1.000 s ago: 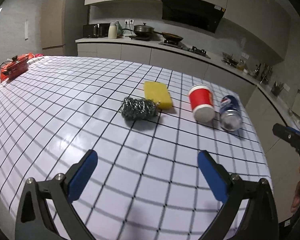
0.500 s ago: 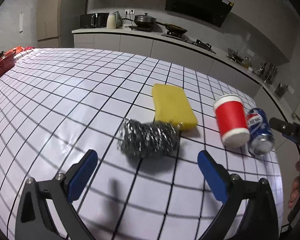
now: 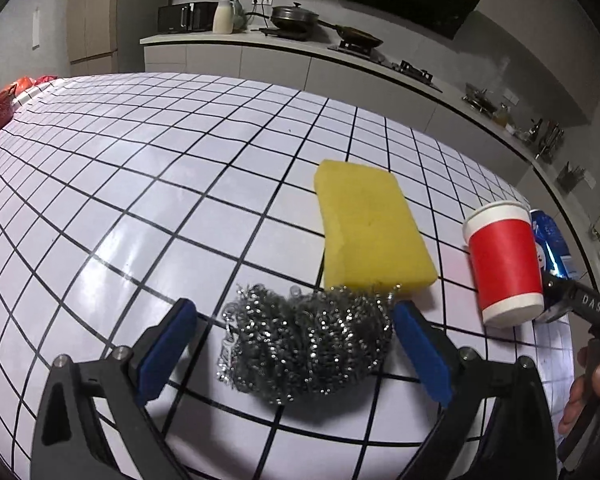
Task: Collect trash
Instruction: 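Grasp the steel wool with left tool while right tool grasps blue Pepsi can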
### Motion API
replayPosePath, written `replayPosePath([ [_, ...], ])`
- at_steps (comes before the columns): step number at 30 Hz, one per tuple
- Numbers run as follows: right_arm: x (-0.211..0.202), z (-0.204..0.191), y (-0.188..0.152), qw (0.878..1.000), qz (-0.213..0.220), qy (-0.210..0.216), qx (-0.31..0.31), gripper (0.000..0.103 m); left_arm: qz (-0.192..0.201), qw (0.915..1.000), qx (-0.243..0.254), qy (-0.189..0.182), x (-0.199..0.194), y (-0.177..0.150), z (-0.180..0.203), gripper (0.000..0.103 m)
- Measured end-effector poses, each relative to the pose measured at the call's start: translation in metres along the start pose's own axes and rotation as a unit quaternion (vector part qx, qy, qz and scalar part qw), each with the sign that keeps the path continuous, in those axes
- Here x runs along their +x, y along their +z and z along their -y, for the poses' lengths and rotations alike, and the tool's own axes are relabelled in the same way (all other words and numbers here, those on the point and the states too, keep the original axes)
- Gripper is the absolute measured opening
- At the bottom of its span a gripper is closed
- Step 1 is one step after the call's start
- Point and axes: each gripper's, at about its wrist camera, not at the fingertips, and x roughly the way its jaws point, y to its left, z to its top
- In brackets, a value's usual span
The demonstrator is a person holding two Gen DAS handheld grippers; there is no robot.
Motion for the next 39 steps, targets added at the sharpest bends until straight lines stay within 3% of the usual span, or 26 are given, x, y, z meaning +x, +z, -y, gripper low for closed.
replayPosePath([
  [5, -0.005, -0.005, -0.001, 0.999, 0.011, -0.023, -0.027, 0.070, -0.002, 0.9998, 0.012, 0.012, -0.002, -0.004, 0.004, 0.097],
  [8, -0.004, -0.011, 0.005, 0.999, 0.011, -0.030, -0.039, 0.077, -0.006, 0.9997, 0.014, 0.017, 0.000, -0.003, 0.004, 0.097],
  [16, -0.002, -0.025, 0.012, 0.995, 0.009, -0.059, -0.079, 0.077, -0.009, 0.9993, 0.020, 0.029, 0.000, -0.004, 0.006, 0.097],
  [18, -0.004, -0.029, 0.011, 0.993, 0.014, -0.071, -0.094, 0.070, -0.009, 0.9992, 0.022, 0.030, 0.000, -0.004, 0.006, 0.094],
  [22, -0.001, -0.029, 0.011, 0.992, 0.010, -0.076, -0.103, 0.070, -0.008, 0.9990, 0.028, 0.035, 0.001, -0.003, 0.009, 0.086],
  [27, -0.006, -0.023, 0.011, 0.995, 0.004, -0.046, -0.094, 0.065, 0.000, 0.9993, 0.027, 0.024, -0.002, -0.003, 0.009, 0.059],
  [39, -0.052, -0.024, -0.014, 0.992, 0.033, -0.038, -0.113, 0.064, 0.028, 0.9989, 0.037, 0.010, -0.040, -0.022, 0.019, 0.055],
])
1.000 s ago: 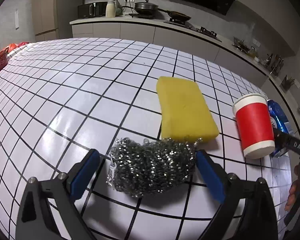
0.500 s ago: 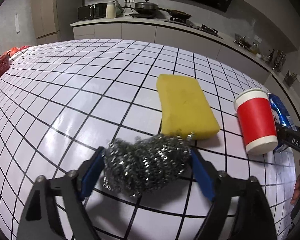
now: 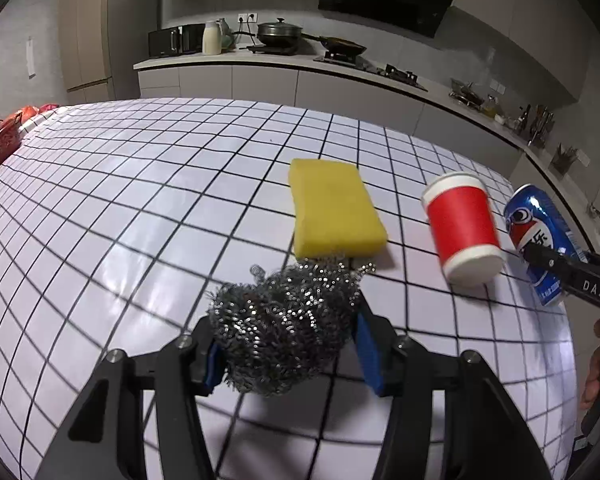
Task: Collect trash
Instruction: 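Grasp the steel wool with left tool while right tool grasps blue Pepsi can, then carry the steel wool and Pepsi can with both tools over the black bin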
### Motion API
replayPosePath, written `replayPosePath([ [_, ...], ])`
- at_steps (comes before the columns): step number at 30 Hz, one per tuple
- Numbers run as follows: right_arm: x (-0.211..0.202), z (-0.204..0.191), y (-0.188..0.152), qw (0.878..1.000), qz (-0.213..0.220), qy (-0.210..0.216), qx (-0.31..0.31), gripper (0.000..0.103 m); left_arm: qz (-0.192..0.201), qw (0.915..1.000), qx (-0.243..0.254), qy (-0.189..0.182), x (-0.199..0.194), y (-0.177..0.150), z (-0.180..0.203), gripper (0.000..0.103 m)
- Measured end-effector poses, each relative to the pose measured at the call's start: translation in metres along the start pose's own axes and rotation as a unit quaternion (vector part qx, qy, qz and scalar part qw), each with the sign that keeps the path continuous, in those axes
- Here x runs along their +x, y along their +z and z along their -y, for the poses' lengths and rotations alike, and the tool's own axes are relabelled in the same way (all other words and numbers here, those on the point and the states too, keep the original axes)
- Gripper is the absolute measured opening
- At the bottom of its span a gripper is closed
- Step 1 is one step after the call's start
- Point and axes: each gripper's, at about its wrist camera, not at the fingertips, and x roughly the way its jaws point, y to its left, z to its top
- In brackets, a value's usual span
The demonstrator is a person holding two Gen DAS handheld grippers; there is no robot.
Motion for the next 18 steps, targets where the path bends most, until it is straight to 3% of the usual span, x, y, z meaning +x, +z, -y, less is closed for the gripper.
replayPosePath([
  [7, -0.046, -0.003, -0.026, 1.000, 0.015, 0.019, -0.008, 0.064, 0.006, 0.9999, 0.007, -0.014, -0.033, -0.022, 0.013, 0.055],
  [18, -0.145, 0.025, -0.098, 0.999, 0.035, 0.032, -0.007, 0.065, 0.018, 0.9984, 0.028, -0.046, -0.101, -0.067, 0.061, 0.055],
])
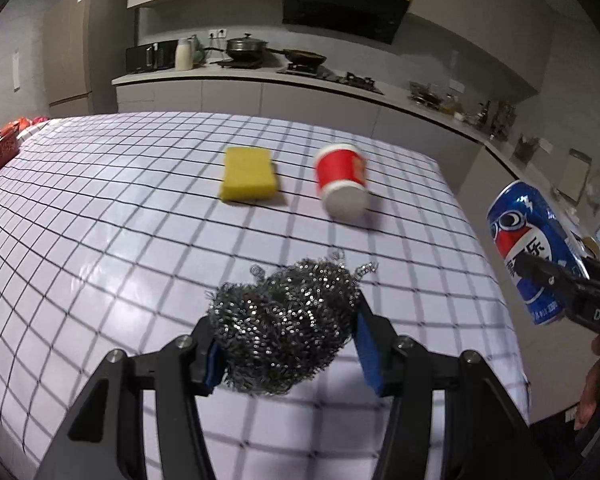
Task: Collect trash
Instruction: 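Carry the steel wool and Pepsi can with both tools over the black bin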
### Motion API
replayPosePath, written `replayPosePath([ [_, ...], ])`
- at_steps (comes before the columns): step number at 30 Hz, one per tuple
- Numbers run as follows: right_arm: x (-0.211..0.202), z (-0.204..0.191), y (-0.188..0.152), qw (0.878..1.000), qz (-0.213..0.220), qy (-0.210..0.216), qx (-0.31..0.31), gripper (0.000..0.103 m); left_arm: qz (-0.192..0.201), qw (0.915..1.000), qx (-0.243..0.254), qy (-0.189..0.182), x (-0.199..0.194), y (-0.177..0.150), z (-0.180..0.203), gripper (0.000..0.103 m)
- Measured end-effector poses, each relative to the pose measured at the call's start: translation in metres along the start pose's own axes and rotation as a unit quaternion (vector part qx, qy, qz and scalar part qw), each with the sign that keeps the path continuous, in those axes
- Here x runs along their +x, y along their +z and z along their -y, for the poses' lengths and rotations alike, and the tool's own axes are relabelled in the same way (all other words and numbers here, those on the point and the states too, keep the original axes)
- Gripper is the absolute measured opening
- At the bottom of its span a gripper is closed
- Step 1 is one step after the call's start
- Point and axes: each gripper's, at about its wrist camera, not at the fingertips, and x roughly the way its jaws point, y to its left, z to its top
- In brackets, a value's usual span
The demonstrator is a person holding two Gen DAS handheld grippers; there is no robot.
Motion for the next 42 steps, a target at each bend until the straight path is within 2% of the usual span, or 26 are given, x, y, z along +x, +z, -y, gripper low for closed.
replayPosePath([
  [6, -0.049, 0.018, -0.040, 1.000, 0.002, -0.011, -0.002, 0.065, -0.001, 0.9998, 0.011, -0.016, -0.027, -0.024, 0.040, 0.055],
  [16, -0.097, 0.069, -0.088, 0.999, -0.001, -0.032, 0.008, 0.065, -0.005, 0.9977, 0.051, -0.043, -0.047, -0.048, 0.113, 0.055],
  [25, -0.134, 0.146, -0.131, 0.997, -0.008, -0.064, 0.035, 0.065, -0.013, 0.9932, 0.086, -0.078, -0.053, -0.070, 0.181, 0.055],
  [33, -0.152, 0.206, -0.170, 0.995, -0.027, -0.086, 0.041, 0.065, -0.032, 0.9864, 0.118, -0.110, -0.044, -0.094, 0.254, 0.055],
  [42, -0.150, 0.262, -0.210, 0.994, -0.055, -0.085, 0.041, 0.065, -0.056, 0.9814, 0.139, -0.119, -0.027, -0.120, 0.315, 0.055],
])
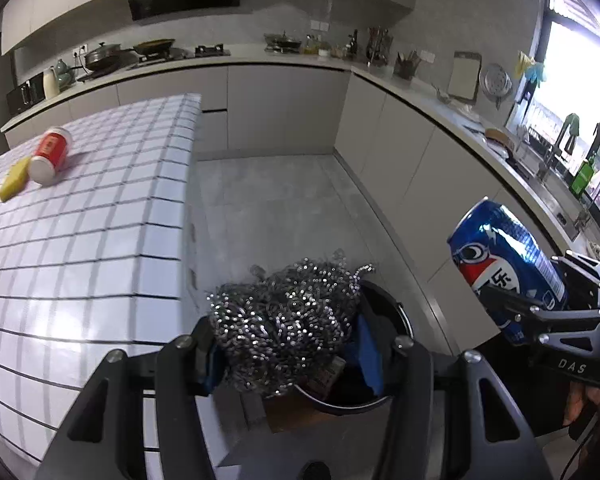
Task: Collect trash
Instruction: 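Carry the steel wool and Pepsi can with both tools over the black bin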
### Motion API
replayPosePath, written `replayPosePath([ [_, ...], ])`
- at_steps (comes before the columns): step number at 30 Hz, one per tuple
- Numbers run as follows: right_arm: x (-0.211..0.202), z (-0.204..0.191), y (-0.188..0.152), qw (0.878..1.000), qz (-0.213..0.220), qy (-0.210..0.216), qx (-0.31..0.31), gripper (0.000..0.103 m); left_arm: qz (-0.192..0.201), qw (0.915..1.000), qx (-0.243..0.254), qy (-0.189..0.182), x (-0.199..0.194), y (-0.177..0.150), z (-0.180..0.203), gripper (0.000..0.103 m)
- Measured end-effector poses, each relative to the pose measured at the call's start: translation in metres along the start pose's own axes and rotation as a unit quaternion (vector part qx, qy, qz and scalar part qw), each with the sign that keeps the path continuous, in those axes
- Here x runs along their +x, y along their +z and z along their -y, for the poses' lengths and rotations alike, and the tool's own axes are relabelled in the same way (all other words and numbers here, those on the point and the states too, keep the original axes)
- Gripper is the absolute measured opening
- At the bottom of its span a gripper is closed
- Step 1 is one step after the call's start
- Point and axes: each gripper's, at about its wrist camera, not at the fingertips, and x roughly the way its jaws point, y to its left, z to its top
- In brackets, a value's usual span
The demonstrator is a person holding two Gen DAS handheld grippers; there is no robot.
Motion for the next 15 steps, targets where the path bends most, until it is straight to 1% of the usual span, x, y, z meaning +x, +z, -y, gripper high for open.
replayPosePath([
  [9, 0.045, 0.025, -0.029, 0.998, -0.046, 0.025, -0.036, 0.065, -0.052, 0.9985, -0.017, 0.005, 0.046, -0.021, 0.024, 0.055],
  [15, 0.078, 0.029, -0.040, 0.995, -0.069, 0.039, -0.061, 0.065, -0.083, 0.9960, -0.032, 0.011, 0.072, -0.034, 0.028, 0.055],
])
